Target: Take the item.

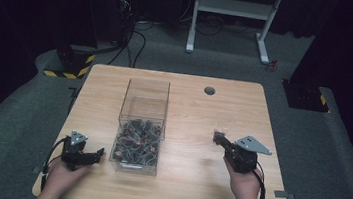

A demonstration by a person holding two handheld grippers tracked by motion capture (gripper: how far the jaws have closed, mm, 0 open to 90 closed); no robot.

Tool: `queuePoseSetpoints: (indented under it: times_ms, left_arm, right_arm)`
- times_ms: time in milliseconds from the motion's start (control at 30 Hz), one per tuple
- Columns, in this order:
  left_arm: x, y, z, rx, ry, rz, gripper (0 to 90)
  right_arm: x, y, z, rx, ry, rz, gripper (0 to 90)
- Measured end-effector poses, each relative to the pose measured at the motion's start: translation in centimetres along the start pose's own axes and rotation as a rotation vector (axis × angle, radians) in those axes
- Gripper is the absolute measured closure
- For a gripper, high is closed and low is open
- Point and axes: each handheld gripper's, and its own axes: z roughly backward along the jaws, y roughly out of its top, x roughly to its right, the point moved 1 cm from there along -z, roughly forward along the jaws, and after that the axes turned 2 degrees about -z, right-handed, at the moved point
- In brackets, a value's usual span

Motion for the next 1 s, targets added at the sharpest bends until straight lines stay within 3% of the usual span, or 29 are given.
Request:
queuePoseSetpoints:
  times_ms: [400, 1000]
  left_arm:
    - [0.0, 0.0, 0.0, -0.003, -0.001, -0.003, 11.3]
    - [0.0, 0.0, 0.0, -0.003, 0.0, -0.004, 11.3]
  right_arm:
    - [1.9, 1.1, 0.4, 0.007, -0.048, -0.013, 90.0]
    - [3.3, 3.4, -0.3, 0.003, -0.094, -0.002, 90.0]
